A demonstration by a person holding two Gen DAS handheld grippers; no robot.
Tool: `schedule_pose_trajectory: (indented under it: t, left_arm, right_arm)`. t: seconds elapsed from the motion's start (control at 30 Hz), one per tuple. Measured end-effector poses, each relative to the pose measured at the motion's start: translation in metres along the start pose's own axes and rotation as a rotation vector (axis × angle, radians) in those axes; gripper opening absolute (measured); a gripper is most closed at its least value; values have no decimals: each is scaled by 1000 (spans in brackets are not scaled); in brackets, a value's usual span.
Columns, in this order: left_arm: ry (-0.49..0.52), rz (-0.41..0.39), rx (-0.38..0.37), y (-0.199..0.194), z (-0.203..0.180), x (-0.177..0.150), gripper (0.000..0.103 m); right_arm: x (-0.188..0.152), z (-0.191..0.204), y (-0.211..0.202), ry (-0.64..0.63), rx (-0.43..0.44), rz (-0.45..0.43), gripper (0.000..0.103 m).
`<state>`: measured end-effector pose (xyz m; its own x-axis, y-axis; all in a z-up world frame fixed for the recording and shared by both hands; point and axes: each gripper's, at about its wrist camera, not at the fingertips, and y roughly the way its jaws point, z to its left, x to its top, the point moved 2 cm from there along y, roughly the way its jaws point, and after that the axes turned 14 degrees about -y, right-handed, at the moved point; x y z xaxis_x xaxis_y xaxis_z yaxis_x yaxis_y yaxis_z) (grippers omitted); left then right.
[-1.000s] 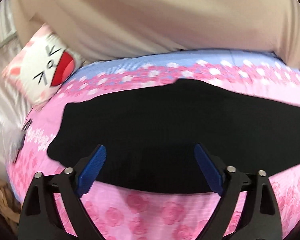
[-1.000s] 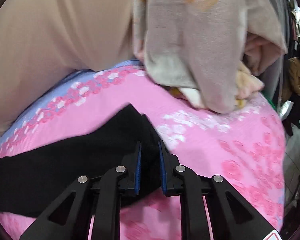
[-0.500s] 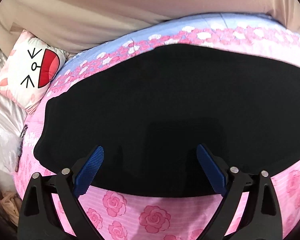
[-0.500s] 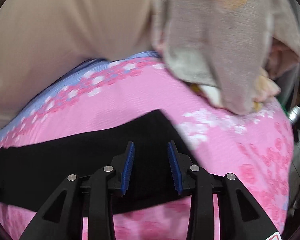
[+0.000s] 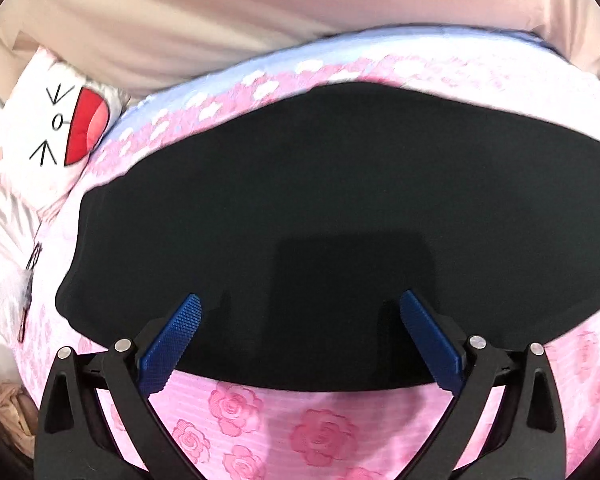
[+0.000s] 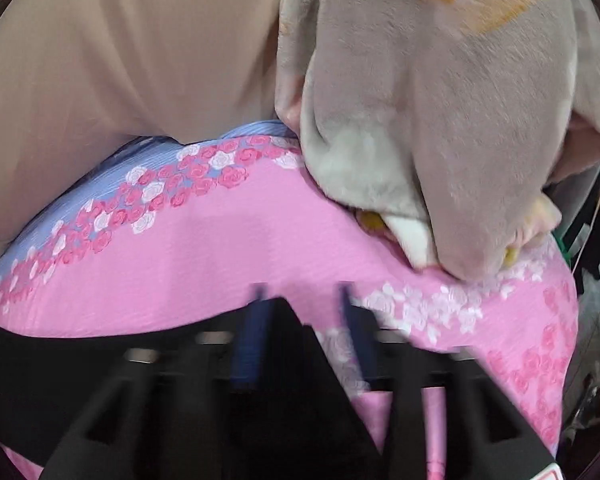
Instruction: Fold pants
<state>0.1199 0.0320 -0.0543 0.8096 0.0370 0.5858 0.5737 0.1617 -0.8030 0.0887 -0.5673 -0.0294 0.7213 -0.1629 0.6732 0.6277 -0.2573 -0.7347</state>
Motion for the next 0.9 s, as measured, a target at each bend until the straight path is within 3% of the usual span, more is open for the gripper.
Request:
schedule_pose_trajectory:
  t: [0.03,0.07,0.1,0.13,0.23,0.27,0.3,0.37,0.47,0.57,0.67,0.77,0.8,0.87,0.9]
  left_arm:
    - [6,-24,-26,-8,-6,2,98]
    - [13,-43,-37,-14,-11,4,98]
    - [25,-60,-45,-19,-17,6,98]
    - [45,-79,-49,-24,-26,8,98]
    - [76,-92,-45,-27,-41,10,98]
    - [83,-90,-44,-26,-46,10,98]
    - [89,-87,-45,-25,-50,10,98]
    - [111,-79,-44,-22,-58,9,98]
    - [136,-89,-45,-23,-62,5,98]
    - [138,-78,-50,-22,-65,1,98]
    - [162,-77,-66,-24,-77,-3,98]
    - [190,-85,-87,-31,-91,-8,98]
    - [197,-87,-96,-34,-95,-10,98]
    - [202,-102,-106,-43,-98,-13,98]
    - [201,-107,-105,-46,-97,-13,98]
  right_arm:
    - [0,2,12,-21,13,37,71]
    - [-1,3,26,-33,20,86,51]
    - [-4,7,36,-45,49,127,22]
    - [-3,14,30,-58,31,106,5]
    - [2,19,0,-111,-78,-8,4]
    - [0,14,3,-114,-122,-7,4]
    - [-6,2,19,-114,-168,75,4]
    - [-21,-17,20,-39,-127,120,4]
    - [-52,-37,-28,51,-93,24,13]
    - [-94,-36,-61,46,-89,32,19]
    - [-109,-22,-57,-2,-55,76,19]
    - [-107,-13,-42,-64,-83,75,19]
    - [-104,-15,-40,-84,-126,83,14]
    - [-103,-32,-33,-133,-374,159,11]
    - [-105,-45,-36,-75,-349,164,11]
